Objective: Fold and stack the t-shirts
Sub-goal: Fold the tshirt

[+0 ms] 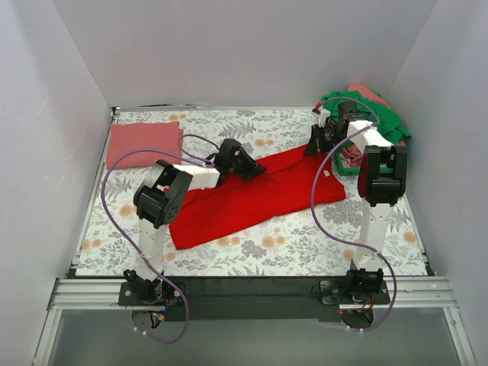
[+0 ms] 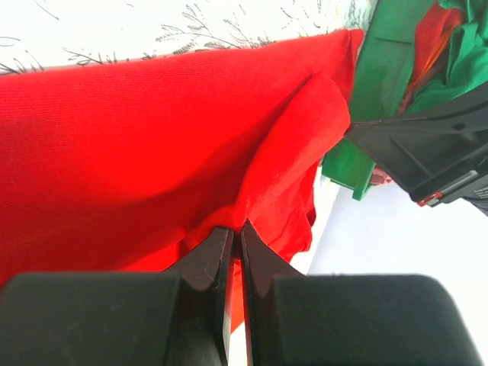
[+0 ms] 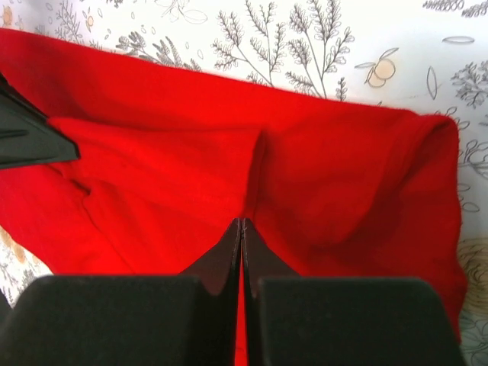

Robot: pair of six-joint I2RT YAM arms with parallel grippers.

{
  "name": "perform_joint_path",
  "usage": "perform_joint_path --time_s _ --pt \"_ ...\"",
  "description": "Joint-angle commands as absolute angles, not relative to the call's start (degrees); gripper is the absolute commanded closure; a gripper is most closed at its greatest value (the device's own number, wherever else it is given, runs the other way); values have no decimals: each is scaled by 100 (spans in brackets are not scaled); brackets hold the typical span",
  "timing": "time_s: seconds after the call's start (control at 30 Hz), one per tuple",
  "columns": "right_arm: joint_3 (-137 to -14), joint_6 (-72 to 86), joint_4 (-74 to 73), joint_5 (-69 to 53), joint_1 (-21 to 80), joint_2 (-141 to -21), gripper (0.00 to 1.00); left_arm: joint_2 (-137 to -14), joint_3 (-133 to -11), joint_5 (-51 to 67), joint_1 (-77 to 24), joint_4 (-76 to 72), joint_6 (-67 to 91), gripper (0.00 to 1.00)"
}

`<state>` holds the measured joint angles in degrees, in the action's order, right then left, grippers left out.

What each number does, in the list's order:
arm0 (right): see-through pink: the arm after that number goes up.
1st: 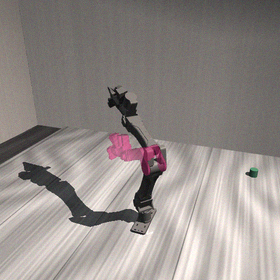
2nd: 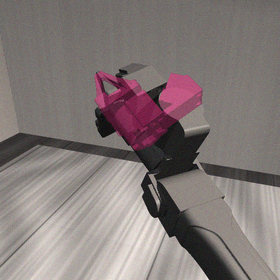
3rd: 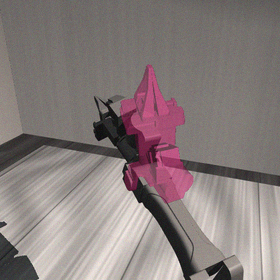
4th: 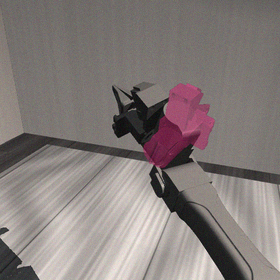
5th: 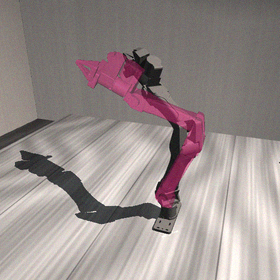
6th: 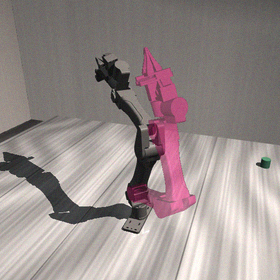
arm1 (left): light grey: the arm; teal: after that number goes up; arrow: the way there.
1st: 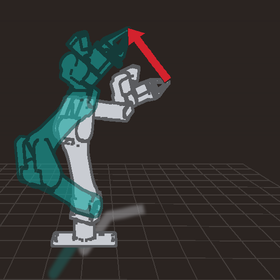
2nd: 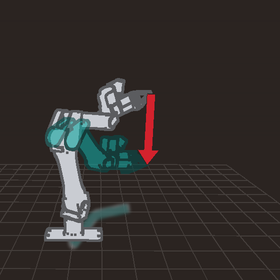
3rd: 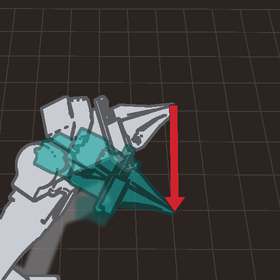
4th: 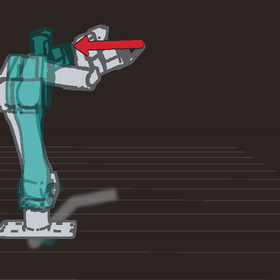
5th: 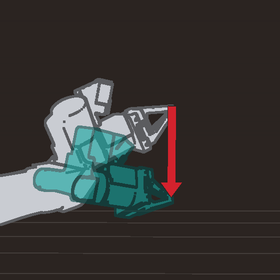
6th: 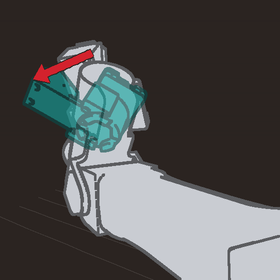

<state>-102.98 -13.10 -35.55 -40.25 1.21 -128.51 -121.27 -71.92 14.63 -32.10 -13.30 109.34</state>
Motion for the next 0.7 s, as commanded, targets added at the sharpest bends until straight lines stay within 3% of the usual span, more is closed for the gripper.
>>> perform_joint_path --time_s 0.0,0.67 --pt "-10160 -1485 -3445 -4008 53 -12428 99 -11777 -7189 1678 -3164 -1450 10916 100" --pt "-9712 -1643 -3445 -3797 62 -12155 99 -11777 -7110 2162 -3164 -1319 10758 100"
